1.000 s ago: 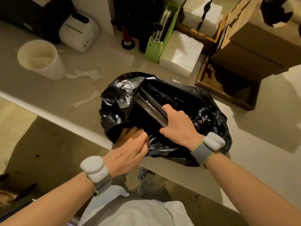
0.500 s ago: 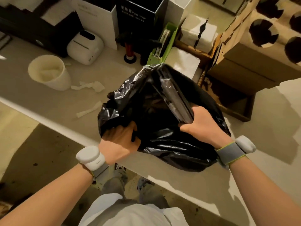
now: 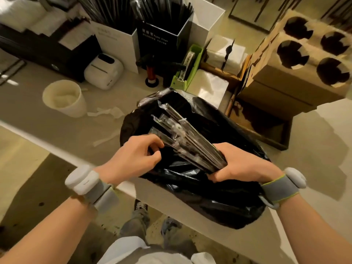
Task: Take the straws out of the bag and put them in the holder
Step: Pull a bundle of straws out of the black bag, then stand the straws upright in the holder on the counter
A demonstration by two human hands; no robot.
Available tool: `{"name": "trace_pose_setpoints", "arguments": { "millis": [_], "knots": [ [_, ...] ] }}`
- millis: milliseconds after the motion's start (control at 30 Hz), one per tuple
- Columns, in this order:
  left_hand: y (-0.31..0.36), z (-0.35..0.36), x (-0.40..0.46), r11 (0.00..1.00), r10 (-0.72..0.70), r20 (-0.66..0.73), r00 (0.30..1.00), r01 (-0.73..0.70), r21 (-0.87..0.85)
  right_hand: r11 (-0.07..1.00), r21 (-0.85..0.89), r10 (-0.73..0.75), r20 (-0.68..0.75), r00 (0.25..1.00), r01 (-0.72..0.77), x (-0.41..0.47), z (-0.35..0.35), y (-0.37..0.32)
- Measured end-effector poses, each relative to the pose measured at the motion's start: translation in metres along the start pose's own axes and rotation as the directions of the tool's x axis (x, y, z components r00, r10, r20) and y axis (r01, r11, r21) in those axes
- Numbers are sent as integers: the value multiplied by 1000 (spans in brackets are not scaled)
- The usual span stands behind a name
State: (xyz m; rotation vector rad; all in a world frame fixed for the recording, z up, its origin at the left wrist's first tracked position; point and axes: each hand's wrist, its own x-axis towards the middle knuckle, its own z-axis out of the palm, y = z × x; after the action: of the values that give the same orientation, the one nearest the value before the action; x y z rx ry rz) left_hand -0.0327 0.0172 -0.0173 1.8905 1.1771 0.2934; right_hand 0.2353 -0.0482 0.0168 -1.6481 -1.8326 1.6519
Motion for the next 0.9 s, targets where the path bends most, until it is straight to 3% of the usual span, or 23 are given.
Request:
{"name": "trace_pose_setpoints", "arguments": {
  "millis": [133,233,367,467,700,900],
  "knots": [
    [20,-5,-12,991,127,33,991,-126,-48,985,99,-112,-246,963,141,-5,1,-14],
    [44,2,-11,970,139,96,986,-116,-216,959,90,-201,-458,866,270,-2,-10,-37],
    [74,3,6,907,125,184,975,-37,-420,858,140,-312,-624,716,495,4,-34,-72],
    [95,3,16,878,143,142,979,-59,-476,804,188,-320,-662,678,564,15,-46,-94],
    [138,-40,68,821,209,-192,959,-279,-499,763,160,-355,-707,612,627,60,-80,-143],
    [147,-145,156,840,330,-230,916,-396,-372,727,27,-413,-782,468,686,128,-159,-217]
  ]
}}
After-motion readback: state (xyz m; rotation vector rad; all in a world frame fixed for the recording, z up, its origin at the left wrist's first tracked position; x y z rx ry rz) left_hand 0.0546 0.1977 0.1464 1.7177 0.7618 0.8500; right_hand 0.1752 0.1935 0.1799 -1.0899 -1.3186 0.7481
